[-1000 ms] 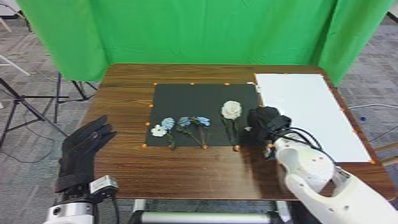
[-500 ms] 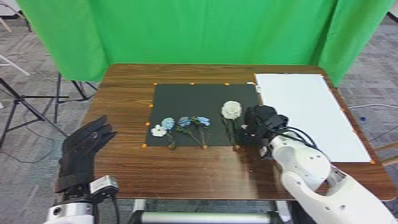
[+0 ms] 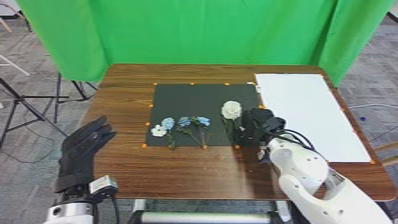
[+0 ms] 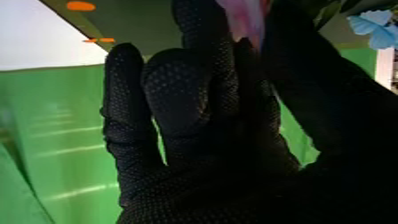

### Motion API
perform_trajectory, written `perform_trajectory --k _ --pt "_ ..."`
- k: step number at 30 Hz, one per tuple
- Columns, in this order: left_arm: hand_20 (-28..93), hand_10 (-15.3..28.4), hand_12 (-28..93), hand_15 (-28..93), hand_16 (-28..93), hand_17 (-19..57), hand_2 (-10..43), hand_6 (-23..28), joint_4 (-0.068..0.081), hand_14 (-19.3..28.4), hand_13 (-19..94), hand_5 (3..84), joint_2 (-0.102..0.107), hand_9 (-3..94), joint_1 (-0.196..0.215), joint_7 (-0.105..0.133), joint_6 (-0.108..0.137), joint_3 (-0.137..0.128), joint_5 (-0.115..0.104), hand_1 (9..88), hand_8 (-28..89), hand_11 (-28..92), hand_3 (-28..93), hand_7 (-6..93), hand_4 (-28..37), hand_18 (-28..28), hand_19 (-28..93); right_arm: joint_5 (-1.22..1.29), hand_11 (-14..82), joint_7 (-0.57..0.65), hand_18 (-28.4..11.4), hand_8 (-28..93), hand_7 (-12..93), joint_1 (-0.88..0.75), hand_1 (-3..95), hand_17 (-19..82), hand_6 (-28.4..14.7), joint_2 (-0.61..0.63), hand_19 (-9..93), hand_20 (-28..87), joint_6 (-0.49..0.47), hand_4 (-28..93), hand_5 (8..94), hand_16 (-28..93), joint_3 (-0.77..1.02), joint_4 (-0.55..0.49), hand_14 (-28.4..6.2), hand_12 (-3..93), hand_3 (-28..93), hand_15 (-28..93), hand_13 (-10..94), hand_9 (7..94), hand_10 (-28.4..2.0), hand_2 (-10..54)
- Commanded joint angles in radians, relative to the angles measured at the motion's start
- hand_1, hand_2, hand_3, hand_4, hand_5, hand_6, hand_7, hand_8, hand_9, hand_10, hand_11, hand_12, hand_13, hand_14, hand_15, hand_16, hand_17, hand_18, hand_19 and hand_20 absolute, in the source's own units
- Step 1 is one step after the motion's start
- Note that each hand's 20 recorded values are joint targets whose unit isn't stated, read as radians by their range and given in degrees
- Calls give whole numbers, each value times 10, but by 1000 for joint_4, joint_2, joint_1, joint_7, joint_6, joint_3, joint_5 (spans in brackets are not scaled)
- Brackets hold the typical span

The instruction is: Arrange flowers

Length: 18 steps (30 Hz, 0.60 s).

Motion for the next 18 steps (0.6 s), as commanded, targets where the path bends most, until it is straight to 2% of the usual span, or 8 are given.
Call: perform_trajectory --k 1,8,9,11,13,15,17,18 --pt "36 203 71 676 -179 -91 34 125 -7 272 254 433 -5 349 31 5 2 -3 -1 275 -108 406 826 162 -183 212 596 -69 306 69 -228 -122 195 -1 308 359 -48 95 932 14 105 -239 688 186 -32 -70 -83 184 806 745 733 754 -151 -90" --pt "36 203 71 675 -179 -92 33 125 -4 272 253 433 0 349 47 20 11 -11 -14 275 -107 404 826 161 -184 212 596 85 283 64 -250 -103 146 5 199 357 -80 123 932 11 142 -216 654 186 37 -127 -108 181 781 756 712 711 -188 -7" --pt "36 203 70 675 -179 -92 33 124 -1 271 251 432 0 346 47 22 12 -12 -17 274 -108 403 825 161 -185 212 595 147 280 7 -252 -101 141 -23 176 351 -84 93 926 -1 95 -214 641 185 111 -132 -114 180 778 758 700 698 -191 22" --pt "34 200 69 669 -181 -94 34 120 1 270 243 426 -1 338 52 26 13 -21 -28 268 -108 397 822 159 -189 213 591 309 269 60 -252 -97 134 -35 147 324 -89 70 900 -33 70 -212 591 168 179 -138 -136 175 779 757 643 640 -205 71" --pt "31 191 62 650 -183 -97 35 115 2 262 223 419 2 320 63 34 21 -32 -34 261 -108 370 817 158 -196 213 585 543 249 64 -247 -98 135 -67 126 214 -94 -30 816 -41 -82 -219 541 138 337 -138 -166 169 800 738 546 574 -218 104" --pt "25 182 54 612 -183 -102 37 108 4 246 189 411 2 301 72 38 22 -48 -36 255 -108 334 815 155 -207 210 568 683 214 96 -247 -105 139 -94 112 127 -92 -65 738 -4 -9 -228 478 85 402 -124 -223 158 822 680 416 493 -229 122" --pt "23 175 54 586 -174 -106 38 102 7 235 174 402 2 289 77 55 33 -55 -51 251 -108 317 816 151 -214 207 558 792 194 99 -245 -104 137 -122 104 110 -95 -52 710 7 97 -231 467 68 431 -117 -235 154 825 641 383 468 -233 131" --pt "22 173 54 579 -172 -107 38 99 7 233 171 398 -3 286 79 51 29 -63 -53 251 -108 314 814 149 -217 206 554 805 189 94 -244 -103 135 -142 104 109 -96 -60 705 13 113 -232 466 64 457 -116 -235 153 827 629 377 464 -233 134"
